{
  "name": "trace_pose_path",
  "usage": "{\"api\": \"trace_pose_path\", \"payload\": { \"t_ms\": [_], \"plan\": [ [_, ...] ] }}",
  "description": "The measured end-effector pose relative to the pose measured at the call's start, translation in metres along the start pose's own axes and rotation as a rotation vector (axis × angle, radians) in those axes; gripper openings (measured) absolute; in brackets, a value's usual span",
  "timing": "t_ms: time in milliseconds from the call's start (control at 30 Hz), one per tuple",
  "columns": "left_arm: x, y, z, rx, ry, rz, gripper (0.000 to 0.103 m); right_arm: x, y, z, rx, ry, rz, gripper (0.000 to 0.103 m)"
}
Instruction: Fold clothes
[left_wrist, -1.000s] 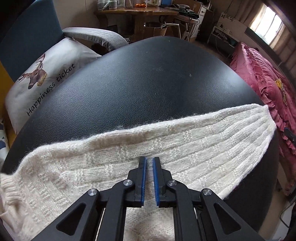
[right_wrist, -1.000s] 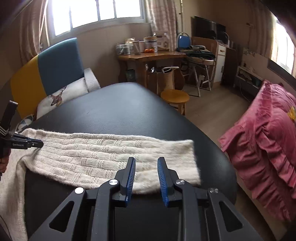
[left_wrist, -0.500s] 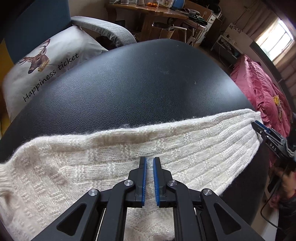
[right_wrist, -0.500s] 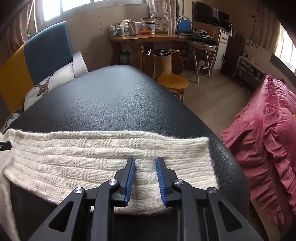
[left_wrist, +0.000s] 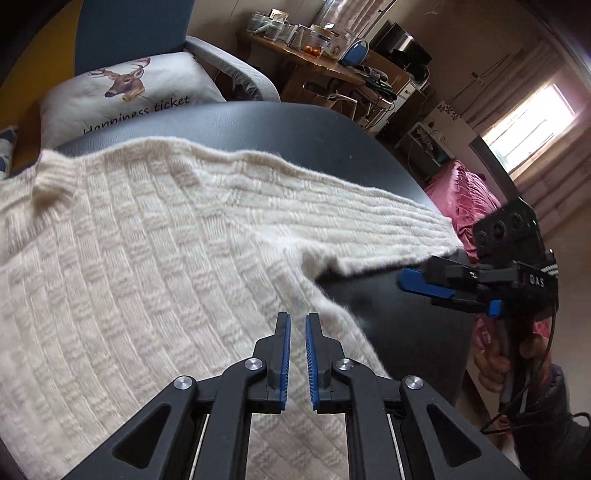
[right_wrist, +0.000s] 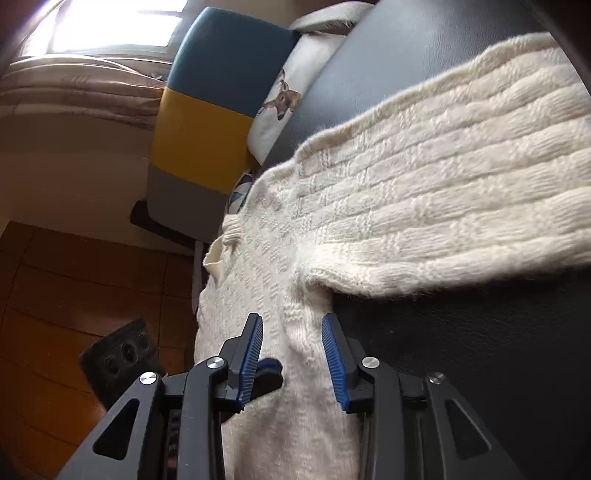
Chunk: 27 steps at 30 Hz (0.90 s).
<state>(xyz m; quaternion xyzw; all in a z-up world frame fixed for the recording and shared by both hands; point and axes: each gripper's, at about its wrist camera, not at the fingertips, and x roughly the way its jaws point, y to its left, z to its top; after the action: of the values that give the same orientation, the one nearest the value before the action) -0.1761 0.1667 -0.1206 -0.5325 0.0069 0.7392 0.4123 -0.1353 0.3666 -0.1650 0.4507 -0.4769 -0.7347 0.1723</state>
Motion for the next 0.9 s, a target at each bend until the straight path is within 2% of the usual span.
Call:
{"api": "trace_pose_path", "payload": {
  "t_ms": [67,167,233,267,367,500,700,733,800,900],
  "plan": [
    [0.005,-0.005,-0.011,0.007,0.009,-0.004,0.009,0.012,0.000,0.007,0.041,-0.025,0.027,0.035],
    [0.013,-0.013,-0.019,0.037,0.026,-0.003,0.009,0.004,-0.004,0.025,0.136,-0.157,0.195,0.037],
    [0.023,-0.021,-0.026,0.082,0.058,0.038,0.009,-0.006,-0.011,0.033,0.171,-0.237,0.198,0.036],
    [0.024,-0.025,-0.030,0.106,0.052,0.050,0.009,-0.011,-0.014,0.037,0.182,-0.251,0.159,0.037],
    [0.025,-0.024,-0.033,0.103,0.057,0.040,0.009,-0.024,-0.016,0.038,0.168,-0.241,0.081,0.037],
    [0.023,-0.014,-0.026,0.028,0.062,-0.013,0.009,-0.049,0.000,0.026,0.043,-0.195,-0.061,0.037],
    [0.007,-0.024,-0.007,0.047,-0.036,-0.032,0.009,-0.068,0.031,0.035,-0.224,-0.205,-0.372,0.037],
    [0.006,-0.026,-0.001,0.045,-0.046,-0.043,0.009,-0.069,0.036,0.037,-0.267,-0.201,-0.432,0.037],
    [0.010,-0.031,0.008,0.048,-0.049,-0.052,0.009,-0.048,0.032,0.047,-0.340,-0.143,-0.629,0.037],
    [0.025,-0.038,0.018,0.069,-0.017,-0.066,0.010,-0.018,0.014,0.053,-0.440,-0.092,-0.845,0.033]
  ]
}}
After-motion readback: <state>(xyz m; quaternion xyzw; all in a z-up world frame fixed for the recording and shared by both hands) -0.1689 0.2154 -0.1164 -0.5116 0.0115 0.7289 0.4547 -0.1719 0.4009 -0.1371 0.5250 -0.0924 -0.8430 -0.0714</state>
